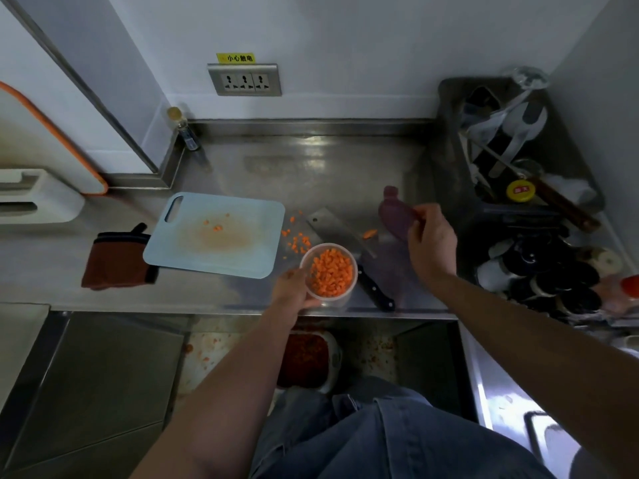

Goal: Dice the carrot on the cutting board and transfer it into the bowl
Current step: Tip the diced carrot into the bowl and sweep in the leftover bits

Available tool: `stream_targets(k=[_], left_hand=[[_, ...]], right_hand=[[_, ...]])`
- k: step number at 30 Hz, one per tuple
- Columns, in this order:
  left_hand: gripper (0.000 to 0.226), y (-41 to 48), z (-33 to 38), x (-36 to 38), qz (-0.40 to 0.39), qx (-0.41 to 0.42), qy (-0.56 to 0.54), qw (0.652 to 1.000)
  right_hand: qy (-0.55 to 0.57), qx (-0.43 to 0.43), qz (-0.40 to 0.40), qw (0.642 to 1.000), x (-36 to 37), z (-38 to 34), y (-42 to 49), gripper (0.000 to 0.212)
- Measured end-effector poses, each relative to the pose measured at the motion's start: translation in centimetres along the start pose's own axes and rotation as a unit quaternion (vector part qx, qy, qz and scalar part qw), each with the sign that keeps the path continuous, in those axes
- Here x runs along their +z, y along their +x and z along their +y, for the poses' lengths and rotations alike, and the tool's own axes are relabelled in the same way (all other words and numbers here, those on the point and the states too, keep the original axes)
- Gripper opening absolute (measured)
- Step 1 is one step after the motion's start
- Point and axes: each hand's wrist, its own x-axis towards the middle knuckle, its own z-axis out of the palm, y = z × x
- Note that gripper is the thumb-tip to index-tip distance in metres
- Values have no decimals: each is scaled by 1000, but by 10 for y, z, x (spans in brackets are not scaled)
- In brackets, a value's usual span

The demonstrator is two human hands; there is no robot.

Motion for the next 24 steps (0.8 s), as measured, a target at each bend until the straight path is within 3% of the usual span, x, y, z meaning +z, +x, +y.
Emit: stream_targets(k=[3,6,8,10,13,17,19,24], left_hand=[[19,-1,2,-2,10,-4,-7,1000],[35,-1,1,-9,20,11,-27,999],[46,-2,-1,-13,16,17,-52,998],[47,-2,-2,-15,9,16,-63,998],[31,-3,0,-16,-12,29,-60,998],[10,10,-10,-14,-4,72,36,997],[12,26,-21,-15,4,80,70,994],[20,33,-27,-18,11,92,93,991]], right_hand=[[140,88,-59,984,8,-23,11,21],[301,257,-198,897,32,-37,5,19],[320,295,-262,861,47,-37,-8,18],[295,282,-289,866,61,-31,-19,18],[195,232,-267,915,71,-26,-25,19],[107,142,-222,959,71,-32,-30,23],[94,140,-205,964,72,-30,-30,26],[93,155,-257,949,67,-23,-29,22]])
